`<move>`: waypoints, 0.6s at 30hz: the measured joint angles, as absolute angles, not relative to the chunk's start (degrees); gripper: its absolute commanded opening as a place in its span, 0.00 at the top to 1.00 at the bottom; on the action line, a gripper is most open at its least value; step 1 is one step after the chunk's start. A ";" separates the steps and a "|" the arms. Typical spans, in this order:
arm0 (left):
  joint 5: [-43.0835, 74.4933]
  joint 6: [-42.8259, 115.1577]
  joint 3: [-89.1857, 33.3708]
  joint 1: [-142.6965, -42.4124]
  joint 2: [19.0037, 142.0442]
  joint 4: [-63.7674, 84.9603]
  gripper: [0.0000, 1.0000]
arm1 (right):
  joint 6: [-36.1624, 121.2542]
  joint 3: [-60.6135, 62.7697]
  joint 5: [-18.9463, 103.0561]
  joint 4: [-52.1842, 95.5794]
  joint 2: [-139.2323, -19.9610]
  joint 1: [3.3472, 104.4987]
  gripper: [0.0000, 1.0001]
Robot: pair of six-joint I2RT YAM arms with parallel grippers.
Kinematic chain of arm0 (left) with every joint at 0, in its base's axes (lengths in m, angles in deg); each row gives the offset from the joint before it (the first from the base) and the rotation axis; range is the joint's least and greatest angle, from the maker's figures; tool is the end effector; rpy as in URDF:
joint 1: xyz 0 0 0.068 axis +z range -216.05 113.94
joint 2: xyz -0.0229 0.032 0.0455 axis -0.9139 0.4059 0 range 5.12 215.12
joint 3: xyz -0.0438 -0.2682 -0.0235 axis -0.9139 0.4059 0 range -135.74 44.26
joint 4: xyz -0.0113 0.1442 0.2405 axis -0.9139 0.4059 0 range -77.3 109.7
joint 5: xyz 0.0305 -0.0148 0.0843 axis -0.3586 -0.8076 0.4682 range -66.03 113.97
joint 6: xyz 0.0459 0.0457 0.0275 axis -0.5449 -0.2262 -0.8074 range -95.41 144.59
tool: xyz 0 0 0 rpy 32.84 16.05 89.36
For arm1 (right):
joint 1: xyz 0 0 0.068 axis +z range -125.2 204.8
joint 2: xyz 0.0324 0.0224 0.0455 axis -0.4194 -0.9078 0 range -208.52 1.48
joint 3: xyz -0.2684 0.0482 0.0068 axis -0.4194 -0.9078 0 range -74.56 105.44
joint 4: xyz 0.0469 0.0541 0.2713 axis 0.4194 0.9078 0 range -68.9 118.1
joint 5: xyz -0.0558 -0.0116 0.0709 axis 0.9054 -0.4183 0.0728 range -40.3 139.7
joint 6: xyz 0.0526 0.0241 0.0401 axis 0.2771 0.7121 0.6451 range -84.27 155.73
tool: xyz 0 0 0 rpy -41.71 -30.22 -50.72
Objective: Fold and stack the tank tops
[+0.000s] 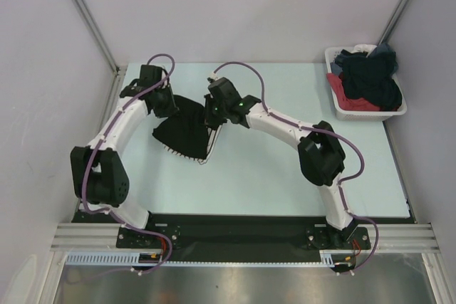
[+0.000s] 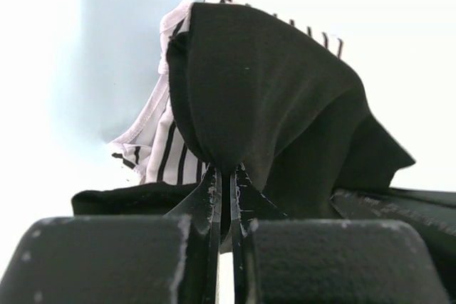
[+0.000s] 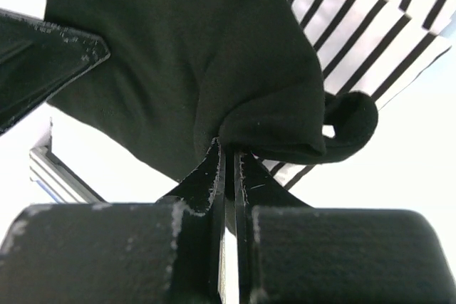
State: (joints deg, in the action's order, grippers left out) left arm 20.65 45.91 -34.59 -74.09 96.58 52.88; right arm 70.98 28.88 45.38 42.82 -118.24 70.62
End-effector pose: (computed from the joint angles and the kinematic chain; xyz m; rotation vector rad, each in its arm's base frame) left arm 0.3741 -0.0562 0.2733 -0.2663 2.4988 -0.2846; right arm 0.3635 0.3802 0.2450 -0.2620 2.3572 0.8196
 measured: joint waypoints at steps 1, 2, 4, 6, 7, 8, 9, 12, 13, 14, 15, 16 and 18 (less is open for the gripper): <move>20.68 45.89 -34.59 -73.89 97.21 52.86 1.00 | 71.13 28.88 45.40 42.84 -118.78 70.82 1.00; 20.70 45.89 -34.59 -73.78 98.06 52.69 1.00 | 71.17 28.88 45.53 42.75 -119.11 70.95 1.00; 20.68 45.67 -34.52 -73.69 100.36 52.08 1.00 | 71.35 28.71 45.82 42.47 -119.79 71.08 1.00; 20.63 45.51 -34.15 -73.63 103.38 50.70 1.00 | 71.50 27.66 46.23 41.70 -119.90 71.08 1.00; 20.55 45.51 -34.04 -73.61 104.73 50.20 1.00 | 71.59 27.07 46.41 41.46 -119.90 71.08 1.00; 20.52 45.51 -33.65 -73.58 106.39 49.23 1.00 | 71.72 26.54 46.58 41.07 -119.90 71.08 1.00; 20.57 45.51 -33.17 -73.54 107.88 48.51 1.00 | 71.76 25.89 46.89 40.74 -119.90 71.06 1.00; 20.81 45.54 -31.81 -73.48 111.62 47.11 1.00 | 71.76 24.18 47.52 40.04 -119.90 70.90 1.00; 20.90 45.54 -31.57 -73.45 112.40 46.90 1.00 | 71.76 23.83 47.76 40.06 -119.92 70.79 1.00; 20.94 45.54 -31.53 -73.43 112.86 46.76 1.00 | 71.76 23.70 47.94 40.06 -119.92 70.75 1.00; 20.98 45.54 -31.53 -73.43 113.28 46.37 1.00 | 71.74 23.70 48.02 40.02 -119.92 70.68 1.00; 20.98 45.54 -31.53 -73.41 113.41 46.09 1.00 | 71.74 23.70 48.20 39.95 -119.92 70.66 1.00; 21.00 45.54 -31.53 -73.41 113.41 45.67 1.00 | 71.65 23.70 48.53 39.54 -119.92 70.64 1.00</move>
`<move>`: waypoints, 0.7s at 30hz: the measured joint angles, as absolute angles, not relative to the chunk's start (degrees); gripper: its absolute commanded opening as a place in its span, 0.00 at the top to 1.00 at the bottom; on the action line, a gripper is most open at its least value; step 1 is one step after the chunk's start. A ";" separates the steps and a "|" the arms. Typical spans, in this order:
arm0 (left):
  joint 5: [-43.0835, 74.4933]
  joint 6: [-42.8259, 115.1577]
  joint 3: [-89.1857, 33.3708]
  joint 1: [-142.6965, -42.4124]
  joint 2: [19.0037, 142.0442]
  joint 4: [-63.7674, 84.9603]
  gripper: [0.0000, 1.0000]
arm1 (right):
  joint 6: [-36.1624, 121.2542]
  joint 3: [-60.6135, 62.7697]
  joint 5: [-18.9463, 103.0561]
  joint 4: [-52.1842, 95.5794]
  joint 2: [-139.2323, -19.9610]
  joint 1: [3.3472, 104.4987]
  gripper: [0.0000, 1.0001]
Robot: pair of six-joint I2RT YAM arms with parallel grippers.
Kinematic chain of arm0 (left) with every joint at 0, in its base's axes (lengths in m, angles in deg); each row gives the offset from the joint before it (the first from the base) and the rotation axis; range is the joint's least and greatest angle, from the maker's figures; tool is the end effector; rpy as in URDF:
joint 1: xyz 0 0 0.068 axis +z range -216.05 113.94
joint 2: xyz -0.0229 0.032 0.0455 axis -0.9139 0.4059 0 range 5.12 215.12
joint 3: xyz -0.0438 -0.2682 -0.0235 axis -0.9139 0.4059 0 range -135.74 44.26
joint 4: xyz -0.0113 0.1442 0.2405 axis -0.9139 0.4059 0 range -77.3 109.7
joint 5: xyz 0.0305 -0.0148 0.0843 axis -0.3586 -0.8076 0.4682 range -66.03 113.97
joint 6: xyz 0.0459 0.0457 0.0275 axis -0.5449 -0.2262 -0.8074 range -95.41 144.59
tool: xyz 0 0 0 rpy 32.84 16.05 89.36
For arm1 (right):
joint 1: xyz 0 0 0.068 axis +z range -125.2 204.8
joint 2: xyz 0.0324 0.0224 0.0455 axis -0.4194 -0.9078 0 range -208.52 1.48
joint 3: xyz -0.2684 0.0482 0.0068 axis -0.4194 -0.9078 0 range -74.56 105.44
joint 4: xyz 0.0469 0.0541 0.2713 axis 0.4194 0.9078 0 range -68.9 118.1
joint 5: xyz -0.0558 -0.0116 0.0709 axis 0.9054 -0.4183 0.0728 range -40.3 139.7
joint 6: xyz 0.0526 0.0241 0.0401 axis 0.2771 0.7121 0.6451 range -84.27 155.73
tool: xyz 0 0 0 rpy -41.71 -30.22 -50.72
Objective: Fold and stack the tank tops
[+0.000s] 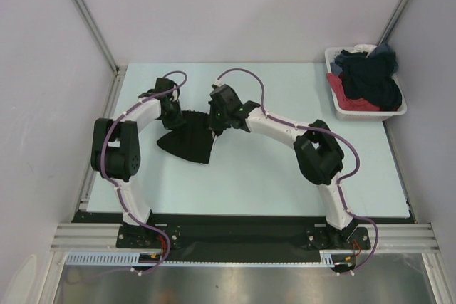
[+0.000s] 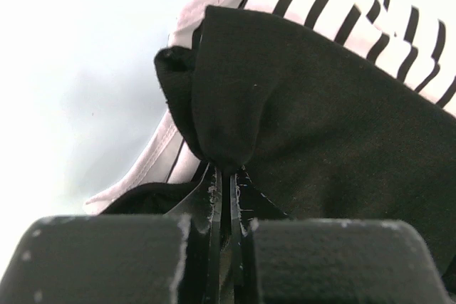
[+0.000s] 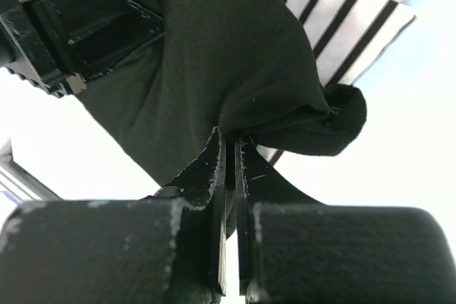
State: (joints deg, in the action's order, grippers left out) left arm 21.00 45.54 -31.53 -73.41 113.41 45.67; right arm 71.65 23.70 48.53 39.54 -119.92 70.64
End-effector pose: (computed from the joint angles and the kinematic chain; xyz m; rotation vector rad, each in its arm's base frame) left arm 0.4097 -0.0559 0.1526 -0.3080 2.7137 -0.2136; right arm 0.3639 0.3764 0.2023 -0.2201 2.4062 0.7296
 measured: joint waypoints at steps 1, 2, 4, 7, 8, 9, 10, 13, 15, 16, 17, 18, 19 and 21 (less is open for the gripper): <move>21.00 45.56 -31.53 -73.41 113.41 45.34 1.00 | 71.48 23.85 48.99 39.84 -119.92 70.64 1.00; 21.11 45.56 -31.53 -73.41 113.41 45.10 1.00 | 71.17 24.18 49.27 40.19 -119.94 70.64 1.00; 21.38 45.56 -31.53 -73.41 113.36 44.84 1.00 | 70.15 26.00 50.01 41.20 -120.47 70.66 1.00; 22.05 45.67 -31.29 -73.41 112.99 44.29 1.00 | 67.65 30.08 50.76 42.73 -121.43 70.84 1.00; 22.27 45.73 -31.00 -73.41 112.66 43.94 1.00 | 66.63 31.37 50.82 42.93 -121.60 70.88 1.00; 22.32 45.82 -30.48 -73.41 112.10 43.46 1.00 | 65.29 32.55 50.82 43.08 -121.69 71.03 1.00; 22.38 45.97 -30.04 -73.41 111.48 43.25 1.00 | 64.05 33.43 50.82 43.06 -121.69 71.19 1.00; 22.53 46.15 -28.58 -73.41 109.54 42.33 1.00 | 61.56 34.61 51.02 42.62 -121.69 71.34 1.00; 22.75 46.15 -28.14 -73.41 108.97 41.72 1.00 | 60.81 33.93 51.35 42.34 -121.69 71.36 1.00; 22.80 46.15 -28.03 -73.39 108.95 41.47 1.00 | 60.77 32.42 51.41 41.46 -121.45 71.43 1.00; 22.86 46.13 -27.88 -73.39 108.95 41.28 1.00 | 61.03 30.11 51.46 40.08 -121.03 71.49 0.99; 22.88 46.13 -27.77 -73.39 108.95 41.26 1.00 | 61.23 28.12 51.46 39.56 -120.82 71.49 0.98; 22.91 46.13 -27.70 -73.39 108.95 41.30 1.00 | 61.88 24.97 51.61 38.42 -120.64 71.49 0.98; 22.97 46.04 -27.72 -73.39 108.95 41.26 1.00 | 62.98 21.49 51.98 38.40 -120.79 71.49 0.93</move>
State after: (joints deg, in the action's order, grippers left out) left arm 22.97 46.04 -27.72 -73.39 108.95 41.26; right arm 62.98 21.49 51.98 38.40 -120.79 71.49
